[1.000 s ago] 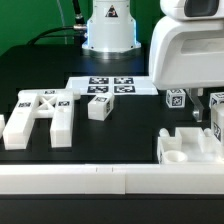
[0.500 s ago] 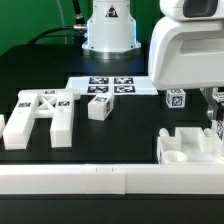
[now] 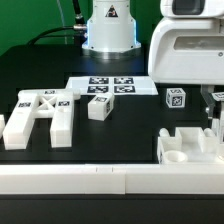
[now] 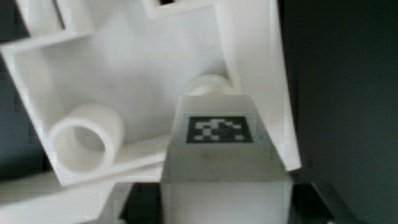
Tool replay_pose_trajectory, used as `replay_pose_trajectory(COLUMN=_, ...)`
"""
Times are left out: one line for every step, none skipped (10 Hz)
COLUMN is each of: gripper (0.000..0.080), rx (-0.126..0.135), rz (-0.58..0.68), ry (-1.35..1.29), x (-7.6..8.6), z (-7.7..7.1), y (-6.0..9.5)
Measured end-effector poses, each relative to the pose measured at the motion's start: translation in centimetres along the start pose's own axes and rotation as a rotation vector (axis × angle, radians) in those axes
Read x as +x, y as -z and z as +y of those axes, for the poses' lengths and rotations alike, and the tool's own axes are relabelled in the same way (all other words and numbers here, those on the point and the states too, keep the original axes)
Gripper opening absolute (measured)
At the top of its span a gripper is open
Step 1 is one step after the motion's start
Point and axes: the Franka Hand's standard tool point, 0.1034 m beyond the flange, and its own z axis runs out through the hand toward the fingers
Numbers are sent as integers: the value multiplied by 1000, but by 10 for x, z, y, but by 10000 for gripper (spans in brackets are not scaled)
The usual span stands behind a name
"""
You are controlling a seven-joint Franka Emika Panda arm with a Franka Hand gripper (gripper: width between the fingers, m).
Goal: Assemble chair
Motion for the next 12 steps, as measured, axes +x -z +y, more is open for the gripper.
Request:
replay_pose_trajectory(gripper=289, rx=6, rz=-3, ry=-81, x=0, z=1, y=0)
replay_pose_trajectory(gripper=289, rx=5, rz=-2, ry=-164, x=0, z=0, y=0)
replay_pose_trajectory(gripper=289, rx=3, rz=-2, ry=-240, x=0, z=0, y=0)
replay_pose_trajectory(gripper=289, rx=3, rz=-2, ry=-304, x=0, z=0, y=-1)
replay_pose_trajectory(gripper=289, rx=2, rz=-2, ry=-404, x=0, z=0, y=-1)
replay_pose_trajectory(gripper=289, rx=2, rz=-2, ry=-471, x=-1, z=0, y=-1)
replay_pose_trajectory(gripper=291, rx=3, rz=-3, ry=-507, x=-1, z=0, y=-1)
replay_pose_trajectory(gripper=291, rx=3, rz=-4, ry=-593, x=0, z=0, y=-1)
replay_pose_trajectory(gripper=291, rx=4, rz=-4, ry=-654, x=-1, z=0, y=-1)
replay_pose_trajectory(gripper=291, rx=4, rz=-5, ry=-727, x=-1, z=0, y=-1)
replay_pose_trajectory(gripper=291, rx=3, rz=-5, ry=-782, x=-1, z=-1, y=-1)
replay_pose_trajectory(gripper=291, rx=3, rz=-5, ry=-848, x=-1, z=-1, y=-1)
